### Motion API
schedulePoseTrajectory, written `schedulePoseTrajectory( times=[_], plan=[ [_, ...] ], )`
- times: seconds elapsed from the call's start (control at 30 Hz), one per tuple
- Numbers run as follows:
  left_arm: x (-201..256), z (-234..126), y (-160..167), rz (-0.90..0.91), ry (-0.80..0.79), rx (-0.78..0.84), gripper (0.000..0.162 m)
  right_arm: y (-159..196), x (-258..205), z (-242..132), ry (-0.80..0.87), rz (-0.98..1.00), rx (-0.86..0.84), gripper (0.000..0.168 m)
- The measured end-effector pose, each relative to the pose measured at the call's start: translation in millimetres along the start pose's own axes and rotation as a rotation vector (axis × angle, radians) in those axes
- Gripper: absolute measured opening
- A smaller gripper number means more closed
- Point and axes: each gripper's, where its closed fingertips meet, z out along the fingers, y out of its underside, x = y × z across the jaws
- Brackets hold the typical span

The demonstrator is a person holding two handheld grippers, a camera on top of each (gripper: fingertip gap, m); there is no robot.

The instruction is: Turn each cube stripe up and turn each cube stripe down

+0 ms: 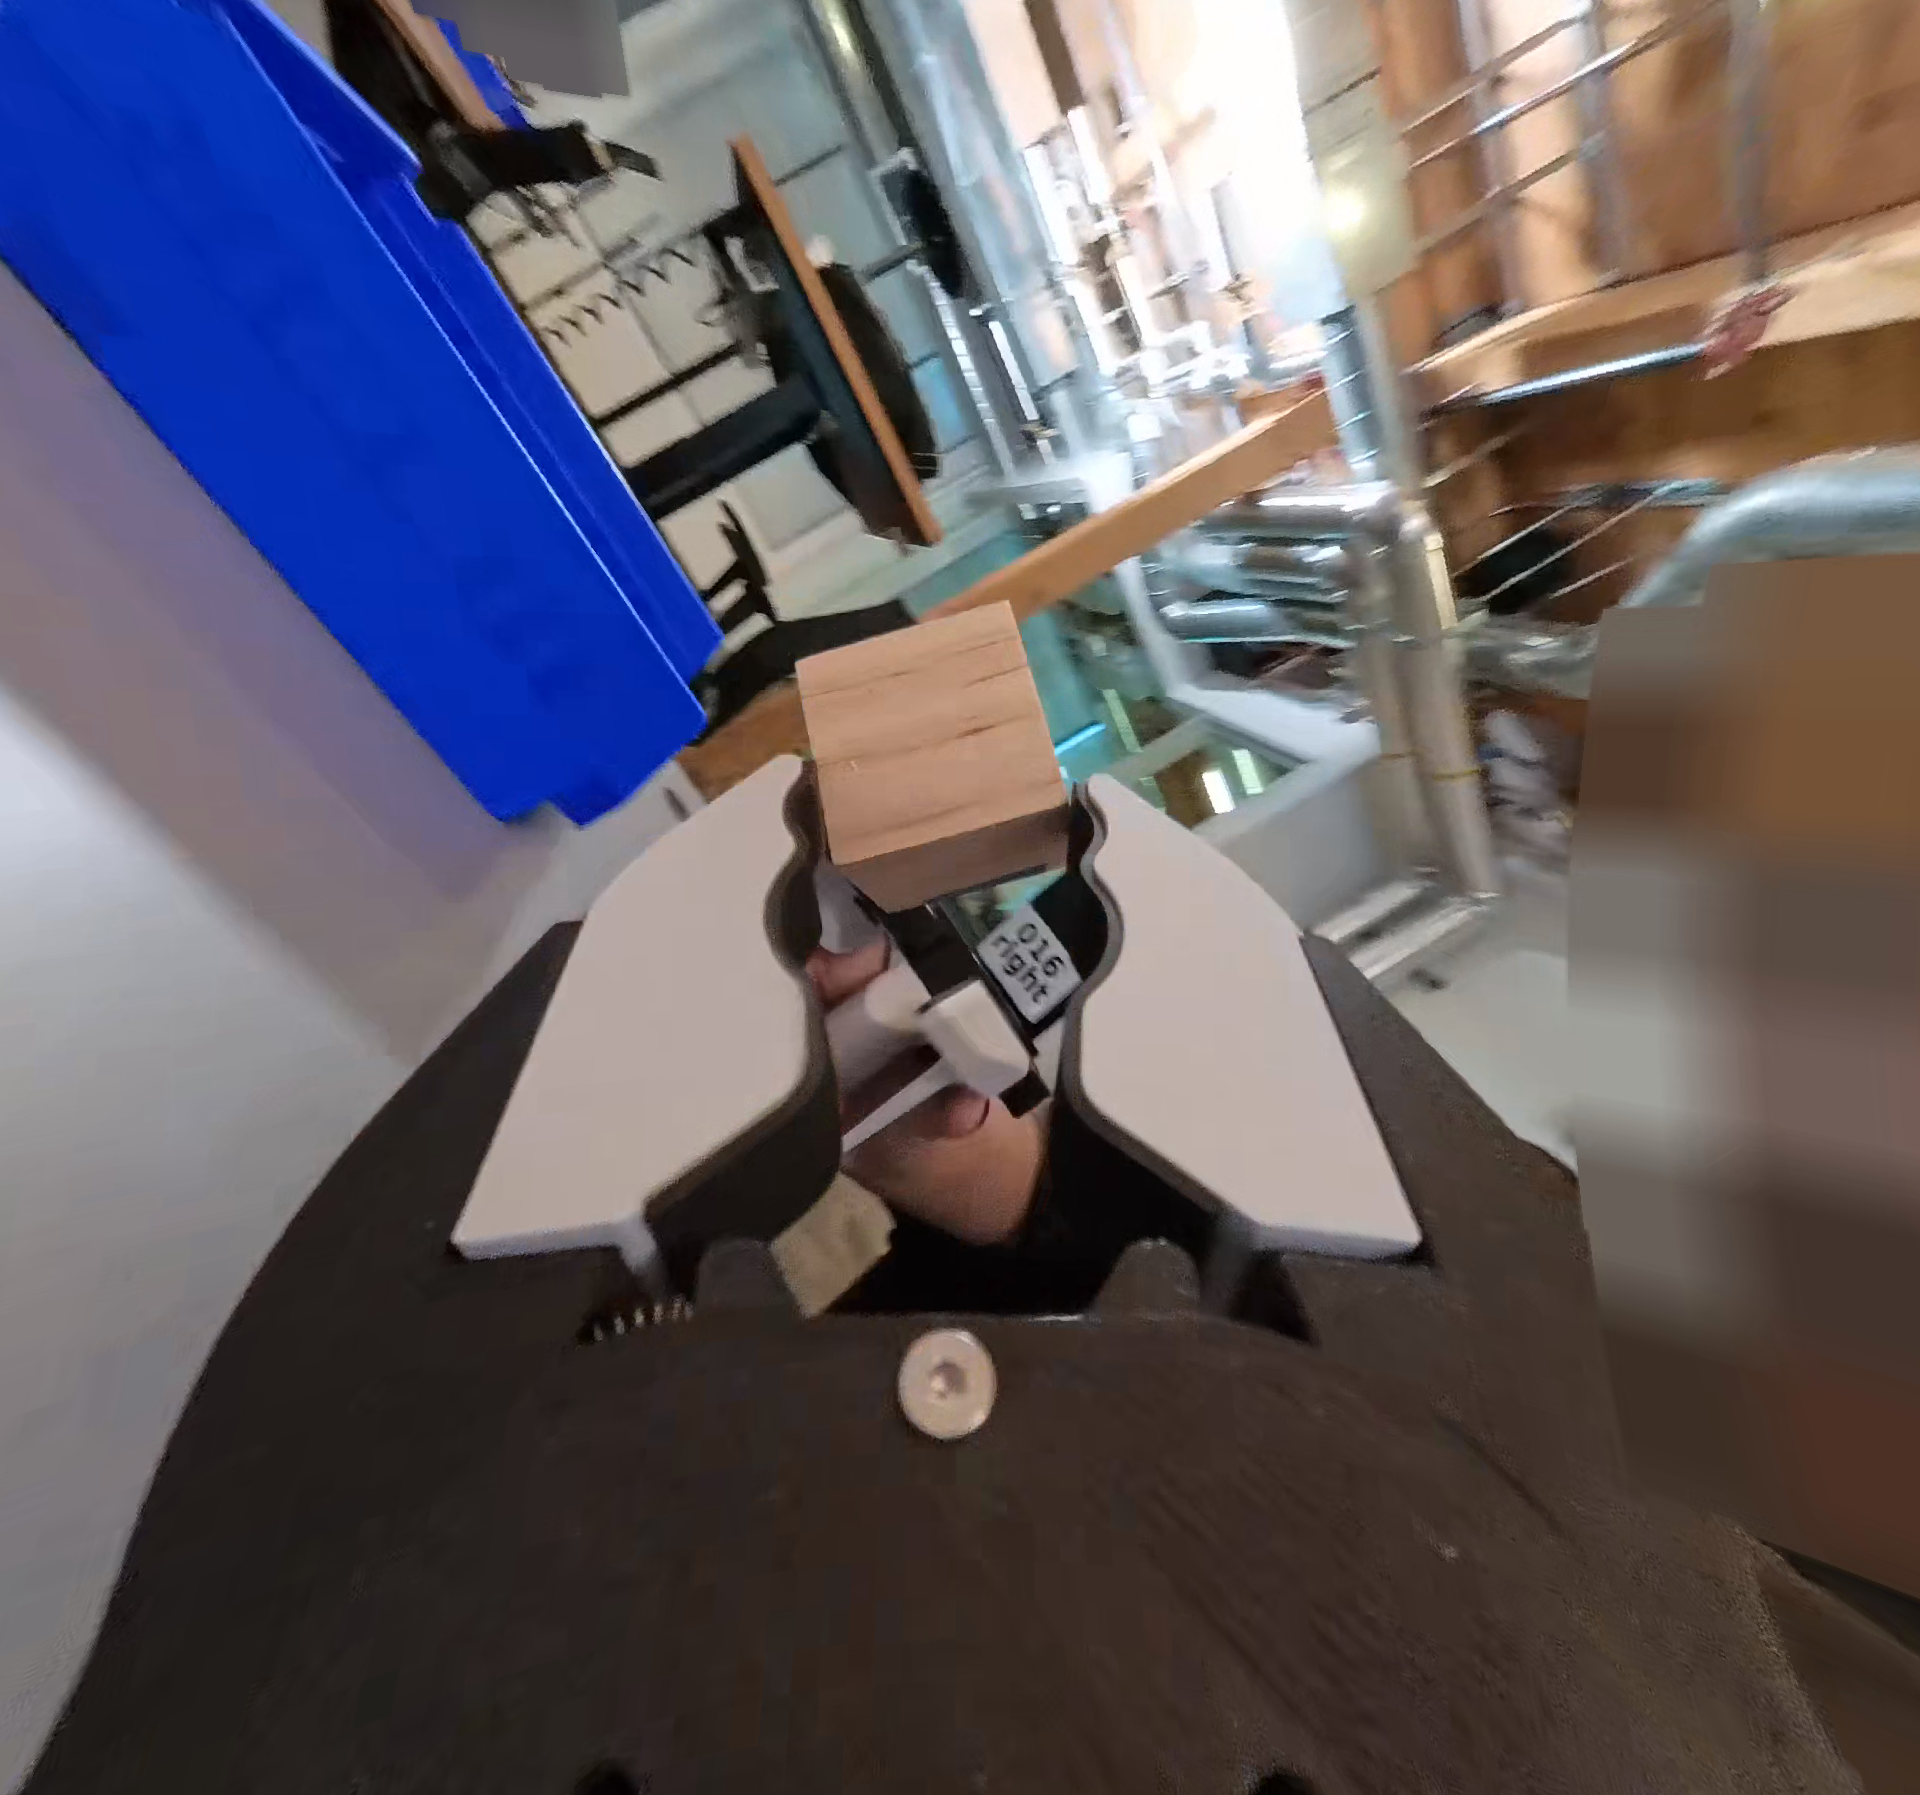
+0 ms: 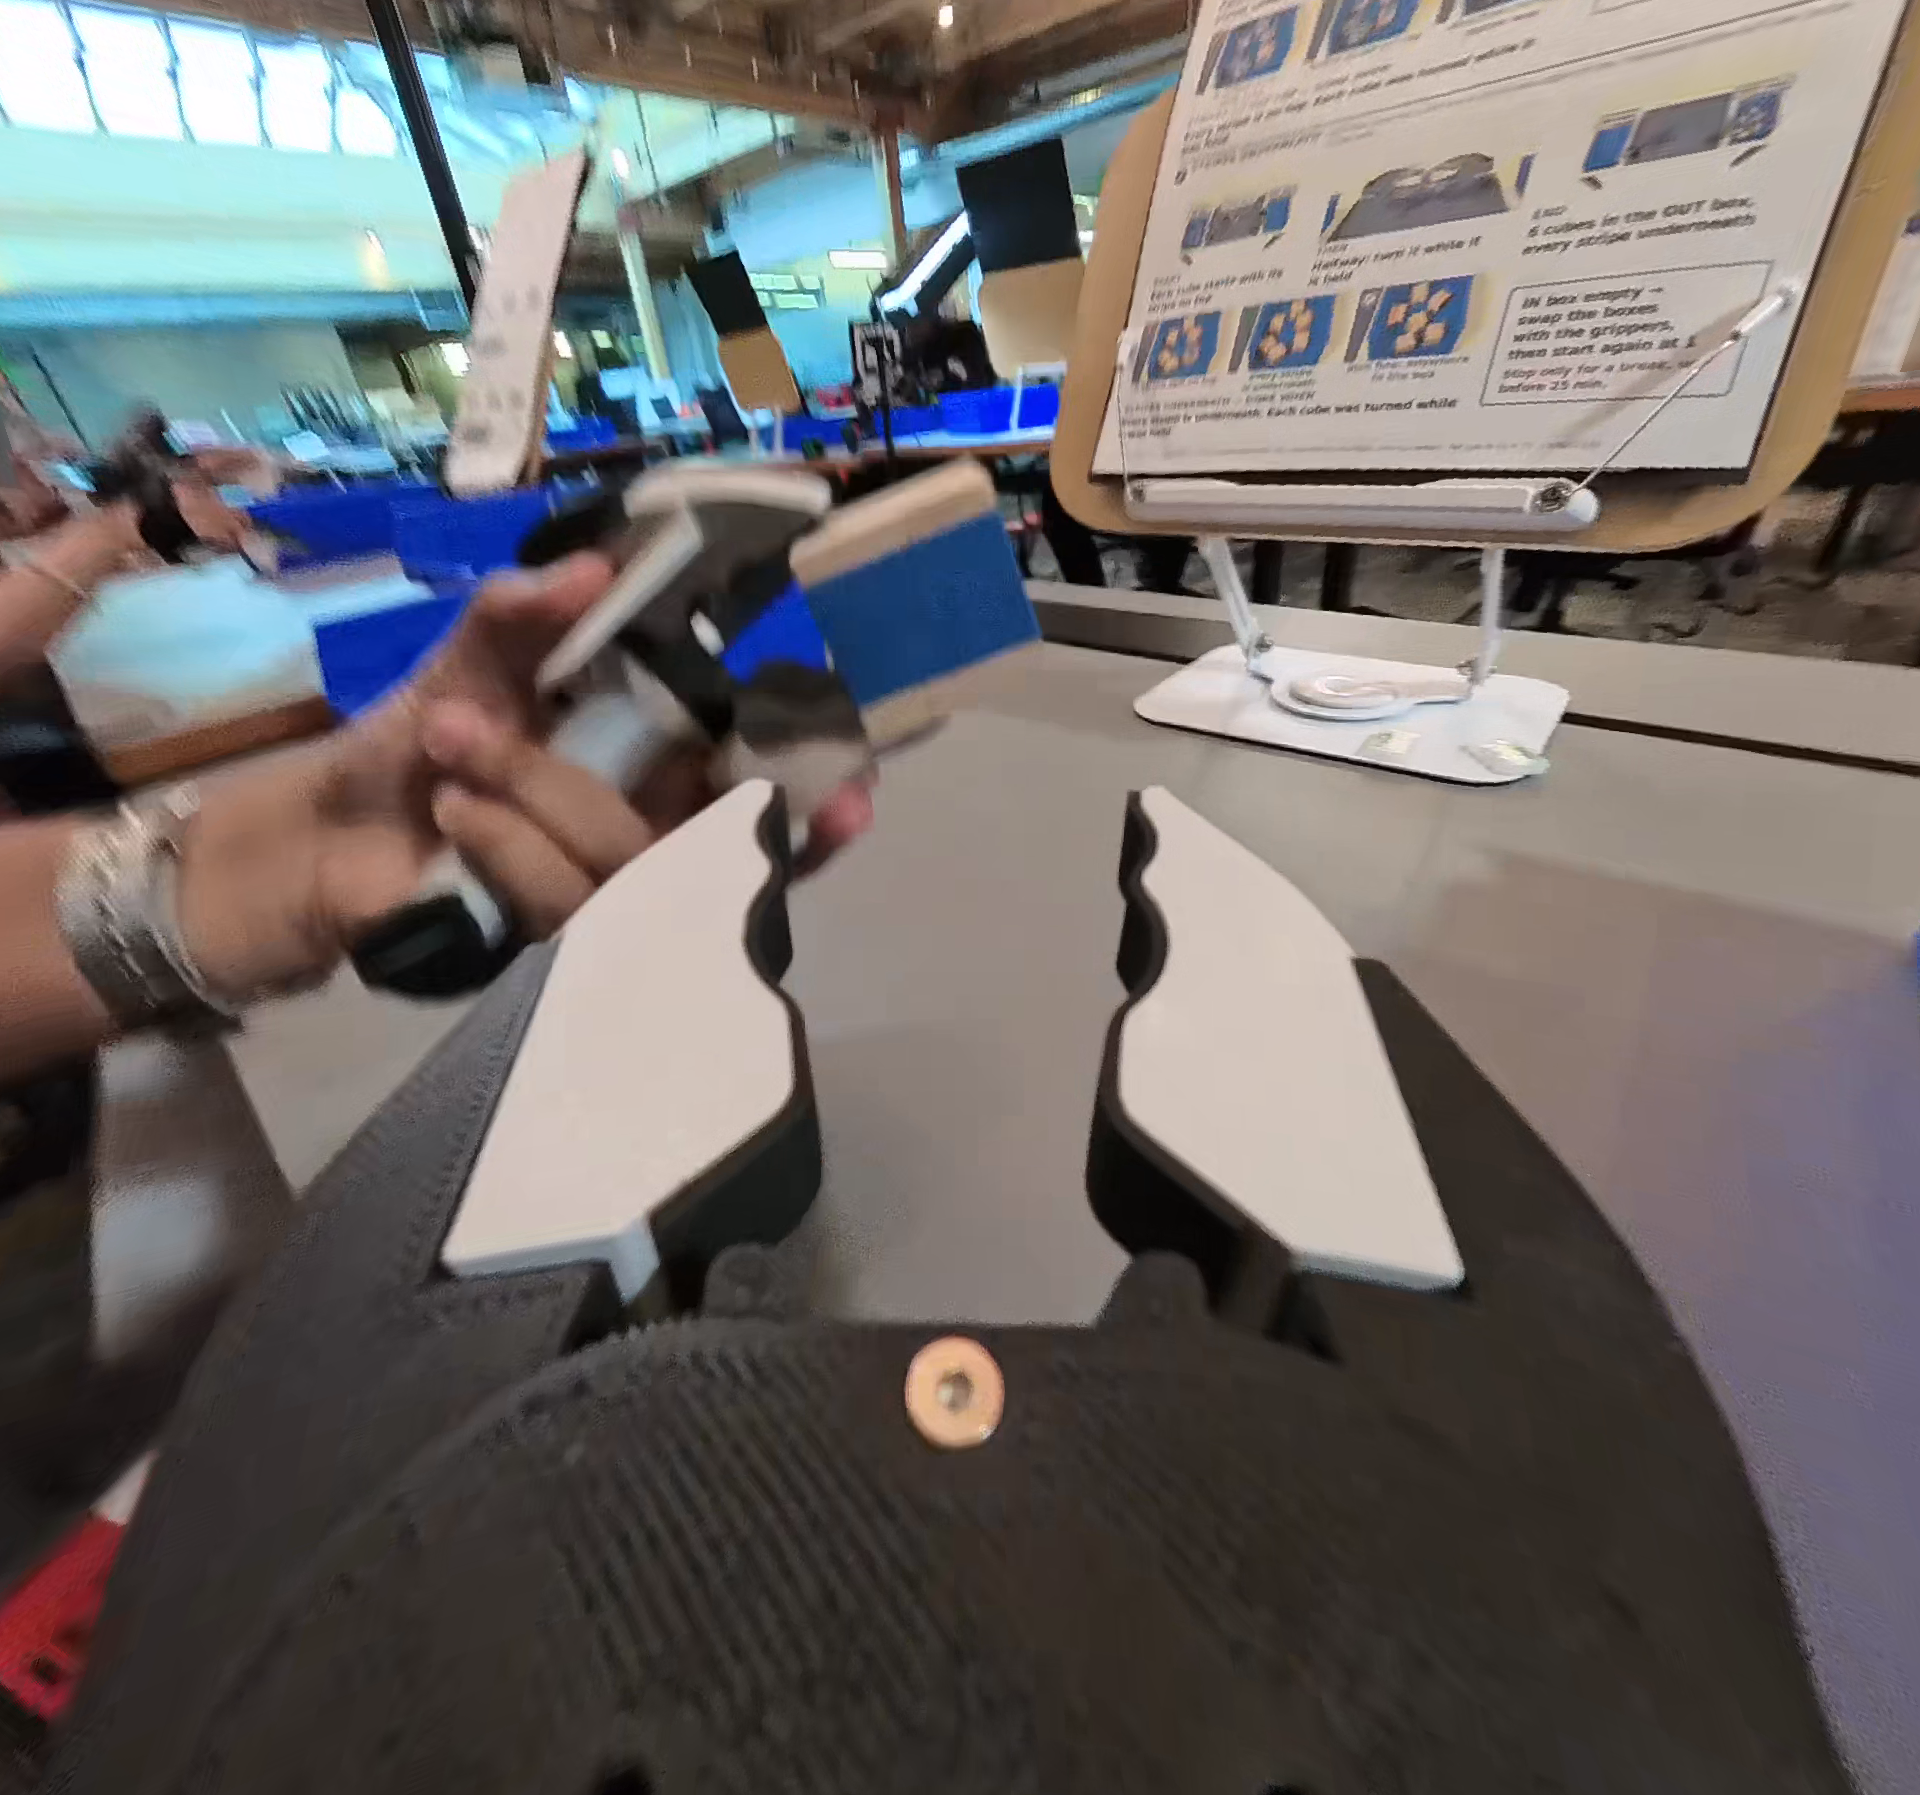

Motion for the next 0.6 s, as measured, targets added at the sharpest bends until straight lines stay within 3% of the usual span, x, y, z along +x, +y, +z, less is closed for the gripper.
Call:
schedulePoseTrajectory(
  times=[0.1,0.33,0.6],
  plan=[
    [-4.3,11.9,13.0,-0.047,0.059,0.016,0.045,-9.9,2.6,-3.8,-0.060,0.166,0.057,0.065],
    [3.2,9.7,12.1,0.242,0.003,0.042,0.045,-12.0,15.4,-2.5,-0.189,0.603,0.086,0.064],
    [4.3,9.4,16.0,0.267,0.023,0.056,0.045,-11.4,-1.1,1.5,-0.254,0.610,0.070,0.063]
  ],
)
